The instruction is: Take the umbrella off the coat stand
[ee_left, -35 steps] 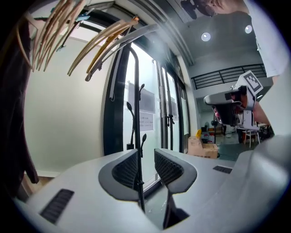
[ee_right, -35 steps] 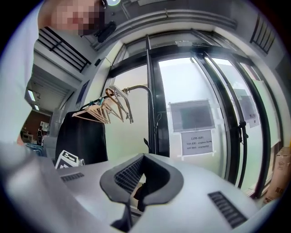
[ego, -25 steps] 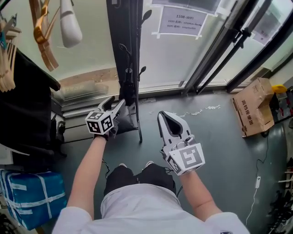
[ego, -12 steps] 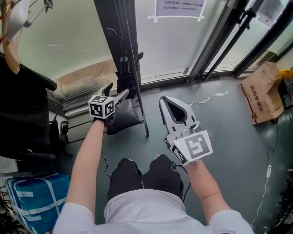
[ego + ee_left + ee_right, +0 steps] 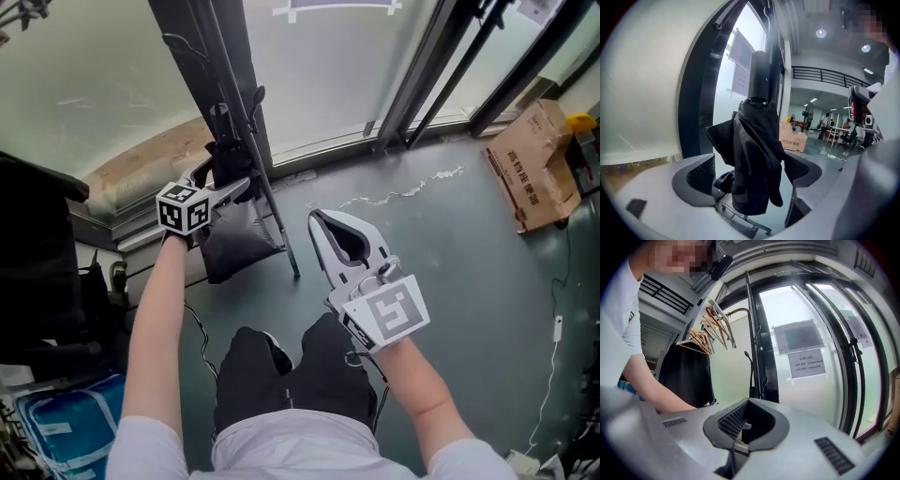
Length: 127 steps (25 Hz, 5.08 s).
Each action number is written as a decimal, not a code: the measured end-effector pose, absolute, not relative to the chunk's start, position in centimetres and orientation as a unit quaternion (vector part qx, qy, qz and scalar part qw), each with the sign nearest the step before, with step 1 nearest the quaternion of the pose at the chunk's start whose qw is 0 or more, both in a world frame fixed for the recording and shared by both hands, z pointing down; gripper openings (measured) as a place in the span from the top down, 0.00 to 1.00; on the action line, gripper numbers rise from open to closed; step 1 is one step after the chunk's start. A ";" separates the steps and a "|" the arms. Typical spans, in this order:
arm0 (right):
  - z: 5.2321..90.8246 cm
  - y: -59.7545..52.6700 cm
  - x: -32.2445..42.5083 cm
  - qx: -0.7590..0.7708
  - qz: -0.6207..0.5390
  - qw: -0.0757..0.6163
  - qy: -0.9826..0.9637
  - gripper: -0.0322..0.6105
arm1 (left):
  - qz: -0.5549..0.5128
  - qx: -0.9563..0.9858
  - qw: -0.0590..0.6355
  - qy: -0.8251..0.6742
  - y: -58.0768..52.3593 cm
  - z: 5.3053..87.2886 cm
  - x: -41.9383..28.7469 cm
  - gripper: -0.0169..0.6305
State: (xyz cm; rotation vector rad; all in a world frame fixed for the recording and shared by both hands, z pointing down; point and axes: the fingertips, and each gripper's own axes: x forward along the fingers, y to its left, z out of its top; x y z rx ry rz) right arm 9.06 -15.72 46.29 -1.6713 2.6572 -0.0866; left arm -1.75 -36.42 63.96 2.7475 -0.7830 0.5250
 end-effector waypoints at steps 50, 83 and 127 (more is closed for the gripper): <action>50.6 -16.9 6.4 -0.504 -0.029 0.028 0.863 0.92 | 0.033 0.946 0.017 -0.321 -36.2 58.7 0.7 0.57; 42.2 -16.9 6.7 -0.506 -0.031 0.041 0.861 0.92 | 0.013 0.945 0.040 -0.325 -36.8 49.6 0.3 0.57; 33.1 -15.6 6.0 -0.501 -0.037 0.043 0.864 0.92 | 0.026 0.934 0.088 -0.345 -35.4 41.9 -2.3 0.57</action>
